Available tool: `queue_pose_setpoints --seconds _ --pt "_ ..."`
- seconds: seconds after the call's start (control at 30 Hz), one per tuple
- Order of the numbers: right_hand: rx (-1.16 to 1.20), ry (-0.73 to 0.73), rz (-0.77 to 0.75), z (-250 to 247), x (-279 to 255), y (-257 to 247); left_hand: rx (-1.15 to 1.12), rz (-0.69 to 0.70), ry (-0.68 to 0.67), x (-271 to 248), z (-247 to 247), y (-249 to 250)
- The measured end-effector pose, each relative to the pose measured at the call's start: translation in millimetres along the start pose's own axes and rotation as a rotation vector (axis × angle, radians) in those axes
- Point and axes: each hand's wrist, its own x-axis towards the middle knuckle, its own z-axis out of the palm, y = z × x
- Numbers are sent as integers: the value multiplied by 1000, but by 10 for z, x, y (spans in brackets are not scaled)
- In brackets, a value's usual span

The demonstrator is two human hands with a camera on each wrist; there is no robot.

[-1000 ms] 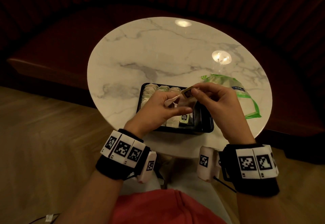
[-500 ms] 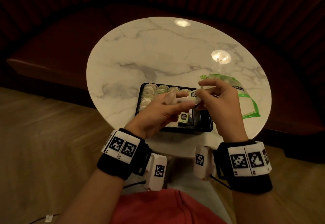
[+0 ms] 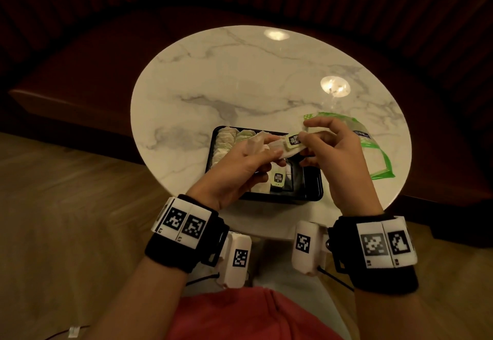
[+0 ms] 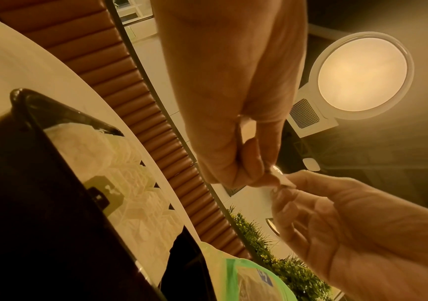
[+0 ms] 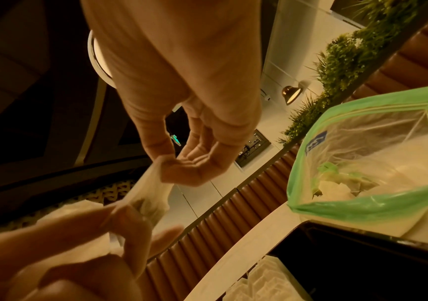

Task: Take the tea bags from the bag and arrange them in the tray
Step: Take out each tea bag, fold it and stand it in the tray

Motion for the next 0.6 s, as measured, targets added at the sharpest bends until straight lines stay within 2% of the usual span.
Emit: queue_pose_setpoints --seconds 0.2,0.33,0.47,0.6 --pt "57 -50 52 -60 8 37 42 27 34 -15 -30 1" --pt "-2 -108 25 -105 1 40 86 30 21 8 -70 -35" --pt "-202 -159 -81 -152 19 5 146 18 62 43 -118 -90" --pt "-552 -184 -149 -194 77 72 99 -47 232 105 -193 -168"
